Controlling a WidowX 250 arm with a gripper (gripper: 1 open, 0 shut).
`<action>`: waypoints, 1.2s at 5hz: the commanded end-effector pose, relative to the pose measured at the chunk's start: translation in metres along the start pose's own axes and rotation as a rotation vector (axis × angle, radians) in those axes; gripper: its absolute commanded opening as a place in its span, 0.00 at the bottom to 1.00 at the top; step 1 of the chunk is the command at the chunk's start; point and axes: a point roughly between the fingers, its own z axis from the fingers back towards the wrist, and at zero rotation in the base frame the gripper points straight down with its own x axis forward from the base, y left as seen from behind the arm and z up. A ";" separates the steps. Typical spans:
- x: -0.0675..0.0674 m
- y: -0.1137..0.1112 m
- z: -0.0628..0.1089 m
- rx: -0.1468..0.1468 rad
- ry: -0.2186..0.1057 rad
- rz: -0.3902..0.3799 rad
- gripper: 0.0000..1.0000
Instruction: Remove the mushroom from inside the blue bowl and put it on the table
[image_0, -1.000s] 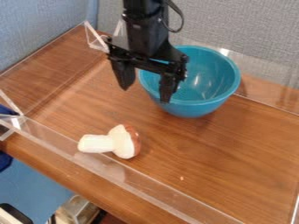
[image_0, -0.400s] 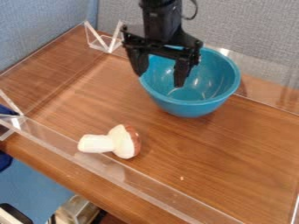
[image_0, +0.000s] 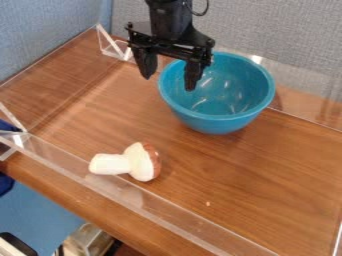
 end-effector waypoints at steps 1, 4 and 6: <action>0.026 0.009 0.011 -0.004 -0.058 0.001 1.00; 0.040 0.004 -0.009 -0.004 -0.077 0.049 1.00; 0.045 -0.006 -0.028 0.021 -0.086 0.169 1.00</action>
